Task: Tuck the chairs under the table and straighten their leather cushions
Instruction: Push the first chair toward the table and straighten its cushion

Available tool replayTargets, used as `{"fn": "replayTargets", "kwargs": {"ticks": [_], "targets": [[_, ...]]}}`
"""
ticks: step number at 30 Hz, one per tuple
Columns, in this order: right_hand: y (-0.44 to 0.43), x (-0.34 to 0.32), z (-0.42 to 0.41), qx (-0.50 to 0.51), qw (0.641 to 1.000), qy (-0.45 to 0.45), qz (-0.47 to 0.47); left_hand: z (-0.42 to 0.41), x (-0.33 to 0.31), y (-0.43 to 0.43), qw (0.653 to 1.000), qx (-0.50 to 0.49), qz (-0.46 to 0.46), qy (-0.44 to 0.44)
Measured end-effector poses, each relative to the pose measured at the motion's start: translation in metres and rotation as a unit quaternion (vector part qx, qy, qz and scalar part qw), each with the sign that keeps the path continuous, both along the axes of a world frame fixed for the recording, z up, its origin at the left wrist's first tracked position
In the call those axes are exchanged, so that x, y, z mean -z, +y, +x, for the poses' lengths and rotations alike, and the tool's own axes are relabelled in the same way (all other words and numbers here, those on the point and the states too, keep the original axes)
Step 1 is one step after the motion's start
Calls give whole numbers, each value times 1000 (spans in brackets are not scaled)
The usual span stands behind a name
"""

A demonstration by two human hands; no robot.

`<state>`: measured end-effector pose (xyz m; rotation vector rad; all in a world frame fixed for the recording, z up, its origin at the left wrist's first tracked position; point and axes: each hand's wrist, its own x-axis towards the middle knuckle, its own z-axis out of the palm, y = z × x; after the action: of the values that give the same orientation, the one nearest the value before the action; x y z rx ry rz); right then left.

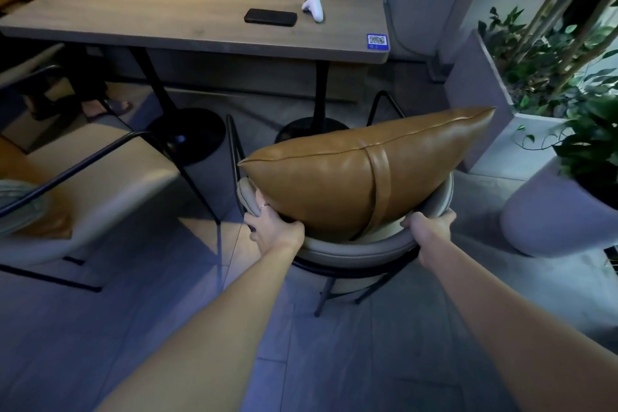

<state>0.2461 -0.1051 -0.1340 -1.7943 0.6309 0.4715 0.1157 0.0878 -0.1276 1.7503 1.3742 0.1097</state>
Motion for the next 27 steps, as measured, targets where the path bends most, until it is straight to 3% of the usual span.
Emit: {"fn": "replayTargets", "kwargs": {"ticks": [11,17,27], "targets": [[25,-3,-25,-25,998,12,-59,-9,-1,33,1000,22,15,-3],[2,54,0,-39,997,30,-65,-14,2,31,1000,19,14,-13],[19,36,-36,-47,997,26,-63,-33,-2,52,999,29,8,-19]]}}
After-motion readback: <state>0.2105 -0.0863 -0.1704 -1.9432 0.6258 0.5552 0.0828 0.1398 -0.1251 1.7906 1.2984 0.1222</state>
